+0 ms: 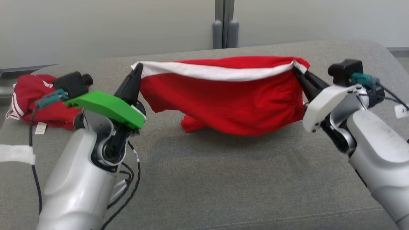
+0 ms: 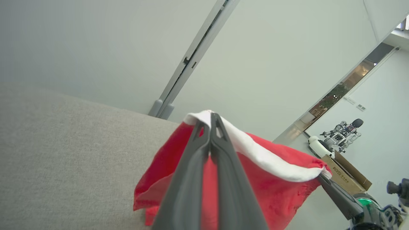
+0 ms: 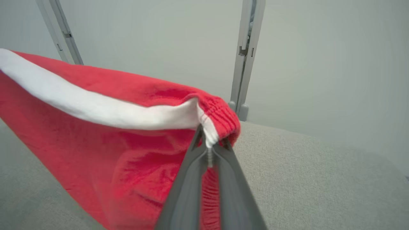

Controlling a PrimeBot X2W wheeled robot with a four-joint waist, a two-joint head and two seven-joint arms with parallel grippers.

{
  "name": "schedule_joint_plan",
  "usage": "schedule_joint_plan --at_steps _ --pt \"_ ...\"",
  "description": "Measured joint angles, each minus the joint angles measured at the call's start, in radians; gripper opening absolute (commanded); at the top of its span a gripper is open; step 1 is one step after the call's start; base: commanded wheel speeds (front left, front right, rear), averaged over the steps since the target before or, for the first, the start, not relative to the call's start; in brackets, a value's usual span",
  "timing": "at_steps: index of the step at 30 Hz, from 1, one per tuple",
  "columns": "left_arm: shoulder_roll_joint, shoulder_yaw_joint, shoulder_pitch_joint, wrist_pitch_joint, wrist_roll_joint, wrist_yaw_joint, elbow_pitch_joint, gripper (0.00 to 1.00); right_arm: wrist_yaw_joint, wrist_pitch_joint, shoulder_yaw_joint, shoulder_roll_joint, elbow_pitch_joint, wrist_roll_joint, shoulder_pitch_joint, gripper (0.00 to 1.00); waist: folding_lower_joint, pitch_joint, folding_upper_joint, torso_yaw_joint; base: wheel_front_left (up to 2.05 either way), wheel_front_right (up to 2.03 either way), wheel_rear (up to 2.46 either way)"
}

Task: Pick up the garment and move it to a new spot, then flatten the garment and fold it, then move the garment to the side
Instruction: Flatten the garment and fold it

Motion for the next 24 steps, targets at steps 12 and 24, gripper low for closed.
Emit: schedule_joint_plan --at_steps 12,24 --pt "0.016 0.041 -0.337 0.091 0.002 0.088 0.035 0.00 0.000 0.088 0.120 0.020 0.092 -0.005 -0.382 0.00 0.0000 0.053 0.0000 0.025 0.00 0.00 0.00" --pt "-0.075 0.055 -0.654 -0.141 0.081 0.064 0.274 0.00 0.000 -0.156 0.115 0.089 0.414 -0.120 -0.702 0.00 0.0001 0.157 0.0000 0.078 0.00 0.00 0.00"
